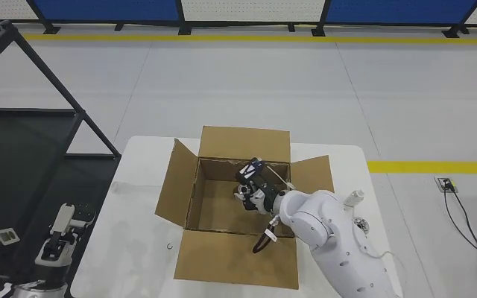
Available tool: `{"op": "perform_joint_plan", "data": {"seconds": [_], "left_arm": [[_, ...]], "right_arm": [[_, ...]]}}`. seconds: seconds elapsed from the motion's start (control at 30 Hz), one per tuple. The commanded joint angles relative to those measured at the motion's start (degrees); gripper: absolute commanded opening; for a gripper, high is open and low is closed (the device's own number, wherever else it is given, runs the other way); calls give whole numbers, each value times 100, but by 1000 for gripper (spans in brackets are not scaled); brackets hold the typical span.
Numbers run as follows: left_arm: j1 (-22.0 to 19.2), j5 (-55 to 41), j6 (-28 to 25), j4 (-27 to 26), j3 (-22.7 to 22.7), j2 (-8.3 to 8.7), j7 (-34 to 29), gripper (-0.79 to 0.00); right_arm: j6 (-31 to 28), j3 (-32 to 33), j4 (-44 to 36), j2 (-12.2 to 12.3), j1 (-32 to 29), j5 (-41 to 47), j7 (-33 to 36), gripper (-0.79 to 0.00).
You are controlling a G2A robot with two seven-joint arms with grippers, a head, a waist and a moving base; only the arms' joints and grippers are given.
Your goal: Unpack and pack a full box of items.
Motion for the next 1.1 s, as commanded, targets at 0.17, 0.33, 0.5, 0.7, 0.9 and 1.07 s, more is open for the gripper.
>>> {"op": "perform_joint_plan", "data": {"seconds": [0.17, 0.33, 0.5, 0.7, 0.9, 1.07], "left_arm": [[0, 0, 0, 0, 0, 0, 0, 0], [0, 0, 0, 0, 0, 0, 0, 0], [0, 0, 0, 0, 0, 0, 0, 0], [0, 0, 0, 0, 0, 0, 0, 0], [0, 0, 0, 0, 0, 0, 0, 0], [0, 0, 0, 0, 0, 0, 0, 0]], "right_arm": [[-40, 538, -594, 107, -295, 91, -150, -785], [-85, 1655, -1711, 298, -1015, 212, -61, -785], [-56, 2839, -2581, 438, -1927, 454, -162, -785], [-6, 4015, -3012, 539, -2850, 830, -325, -785], [-74, 4647, -2882, 614, -3422, 1017, -235, -785], [-227, 4928, -2614, 684, -3660, 1105, -38, -785]]}}
